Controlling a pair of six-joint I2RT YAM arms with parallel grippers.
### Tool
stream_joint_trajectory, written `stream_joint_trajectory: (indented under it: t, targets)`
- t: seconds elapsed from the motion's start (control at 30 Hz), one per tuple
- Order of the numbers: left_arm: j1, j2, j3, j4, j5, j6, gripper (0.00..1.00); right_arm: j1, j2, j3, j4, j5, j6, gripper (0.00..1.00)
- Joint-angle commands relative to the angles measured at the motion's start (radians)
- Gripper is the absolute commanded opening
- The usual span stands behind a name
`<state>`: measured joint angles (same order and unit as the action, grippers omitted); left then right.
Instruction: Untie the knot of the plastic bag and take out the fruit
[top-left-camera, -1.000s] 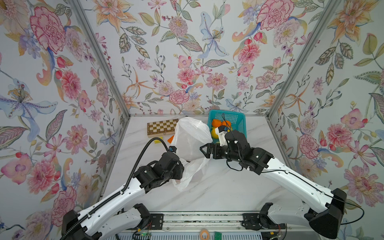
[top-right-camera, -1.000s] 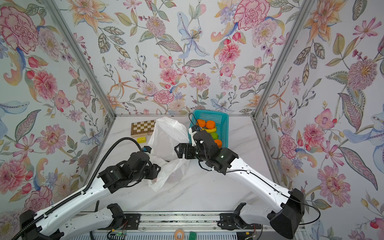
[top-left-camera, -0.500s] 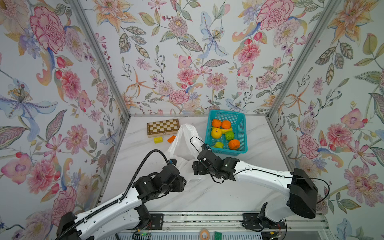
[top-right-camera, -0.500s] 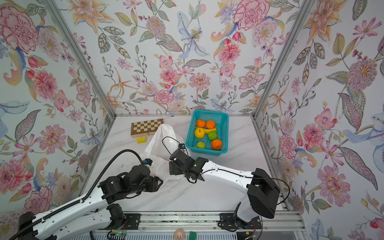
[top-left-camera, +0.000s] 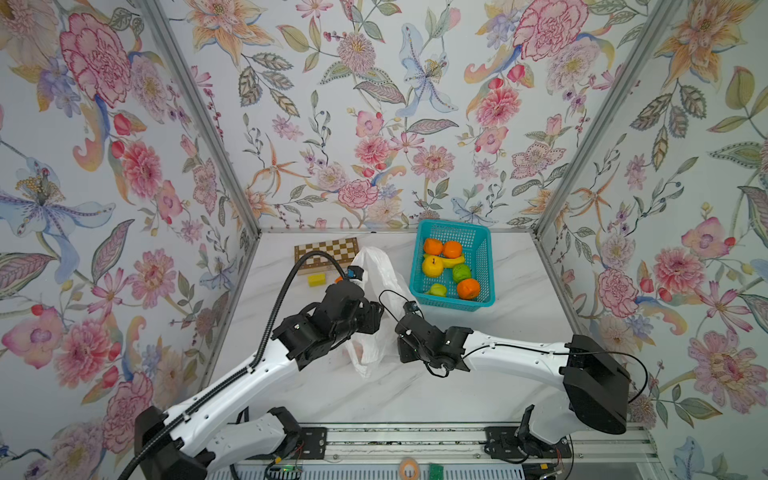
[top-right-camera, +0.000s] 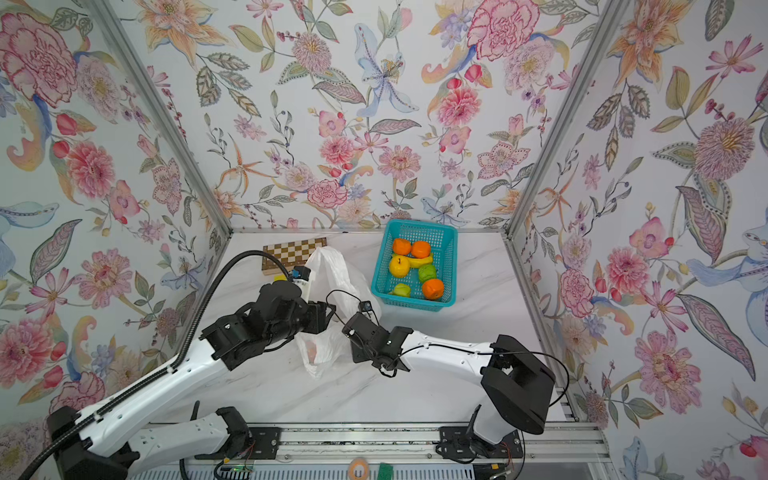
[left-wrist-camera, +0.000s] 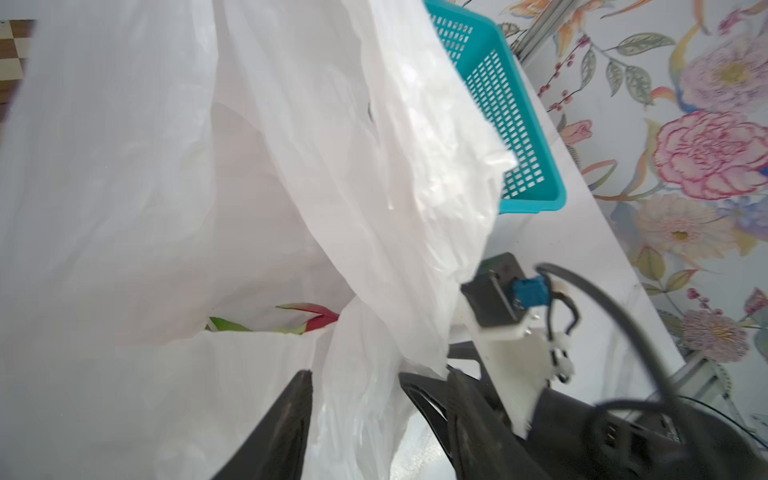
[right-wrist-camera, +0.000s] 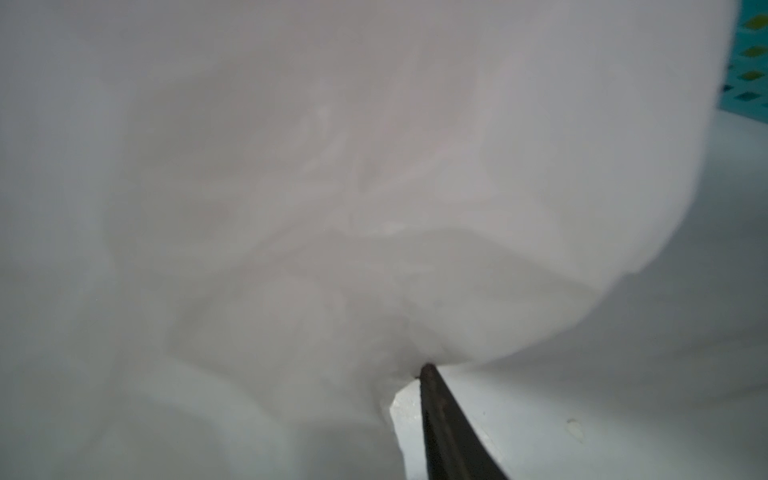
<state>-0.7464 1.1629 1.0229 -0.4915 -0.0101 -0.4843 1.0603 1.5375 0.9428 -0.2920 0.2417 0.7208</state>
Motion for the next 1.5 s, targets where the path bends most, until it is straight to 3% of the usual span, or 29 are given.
stream_joint_trajectory:
  t: [0.0, 0.17, 0.27, 0.37, 0.53, 0.73, 0.83, 1.0, 1.13, 1.3, 1.47]
  targets:
    - [0.075, 0.101, 0.029, -0.013, 0.035, 0.13, 0.5, -0.023, -0.064, -0.032, 0.026, 0.006, 0.045, 0.4]
    - [0.126, 0.168, -0.008, 0.11, 0.18, 0.163, 0.59, -0.043, -0.173, -0.087, 0.085, -0.027, 0.142, 0.68]
    - [0.131, 0.211, -0.015, 0.138, 0.224, 0.145, 0.72, -0.039, -0.263, -0.159, 0.188, -0.059, 0.306, 0.8]
    - [0.131, 0.224, -0.031, 0.151, 0.233, 0.098, 0.74, -0.008, -0.3, -0.223, 0.306, -0.029, 0.471, 0.97]
    - [0.131, 0.2, -0.056, 0.132, 0.207, 0.049, 0.66, 0.013, -0.202, -0.225, 0.402, -0.04, 0.743, 0.99]
    - [0.128, 0.151, -0.105, 0.094, 0.248, -0.031, 0.55, 0.021, -0.059, -0.213, 0.543, -0.073, 0.847, 0.98]
    - [0.123, 0.085, -0.16, 0.111, 0.258, -0.076, 0.52, 0.021, -0.02, -0.212, 0.488, -0.082, 0.842, 0.83]
    - [0.114, 0.015, -0.191, 0.107, 0.253, -0.087, 0.53, 0.026, 0.003, -0.259, 0.398, -0.082, 0.812, 0.35]
    - [0.112, 0.051, -0.142, 0.085, 0.23, -0.039, 0.6, 0.029, 0.029, -0.291, 0.415, -0.148, 0.688, 0.0]
    - [0.094, 0.157, -0.057, 0.078, 0.175, 0.05, 0.72, 0.036, 0.085, -0.258, 0.33, -0.204, 0.528, 0.0]
    - [0.09, 0.257, -0.015, 0.077, 0.185, 0.092, 0.72, 0.037, 0.136, -0.211, 0.283, -0.226, 0.462, 0.0]
